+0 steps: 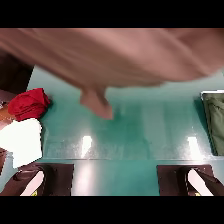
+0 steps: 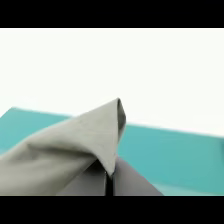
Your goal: Fold the shirts.
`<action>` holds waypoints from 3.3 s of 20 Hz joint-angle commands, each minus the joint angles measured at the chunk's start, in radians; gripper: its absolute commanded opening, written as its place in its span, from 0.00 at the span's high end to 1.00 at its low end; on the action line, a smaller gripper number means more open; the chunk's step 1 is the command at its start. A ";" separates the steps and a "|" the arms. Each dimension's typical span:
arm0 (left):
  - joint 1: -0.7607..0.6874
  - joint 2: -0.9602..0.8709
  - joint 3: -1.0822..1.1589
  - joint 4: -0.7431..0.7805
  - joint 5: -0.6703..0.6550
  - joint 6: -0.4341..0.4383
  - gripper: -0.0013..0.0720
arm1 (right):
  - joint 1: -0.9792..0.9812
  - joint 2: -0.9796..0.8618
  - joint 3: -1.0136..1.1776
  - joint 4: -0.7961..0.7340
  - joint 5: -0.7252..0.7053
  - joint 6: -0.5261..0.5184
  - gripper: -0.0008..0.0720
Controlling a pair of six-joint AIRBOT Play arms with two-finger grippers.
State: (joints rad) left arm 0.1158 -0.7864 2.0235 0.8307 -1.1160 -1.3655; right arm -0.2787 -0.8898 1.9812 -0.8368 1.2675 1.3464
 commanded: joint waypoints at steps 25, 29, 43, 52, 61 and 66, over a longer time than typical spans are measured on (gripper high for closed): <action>0.029 -0.227 -1.057 0.109 0.309 -0.036 0.14 | 0.272 -0.721 -0.092 -0.281 0.014 0.127 0.34; 0.087 -0.238 -1.090 0.076 0.078 0.061 0.14 | 0.227 -0.550 -0.386 -0.282 0.103 0.082 0.34; -0.199 -0.238 -1.202 0.071 0.247 0.311 0.14 | 0.256 -0.060 -1.139 -0.280 0.044 0.143 0.35; -0.212 -0.238 -1.201 0.091 0.286 0.252 0.95 | 0.410 -0.002 -1.487 -0.262 -0.042 0.394 0.35; -0.211 -0.238 -1.201 0.090 0.285 0.209 0.95 | 0.422 -0.159 -1.479 -0.202 -0.180 0.388 0.42; -0.126 -0.208 -1.128 0.090 0.276 0.062 0.95 | 0.410 -0.179 -1.320 -0.223 -0.180 0.308 0.96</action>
State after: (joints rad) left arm -0.0624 -1.0119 0.8467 0.9215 -0.8341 -1.2079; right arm 0.1398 -1.0595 0.5804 -1.0519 1.0866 1.6936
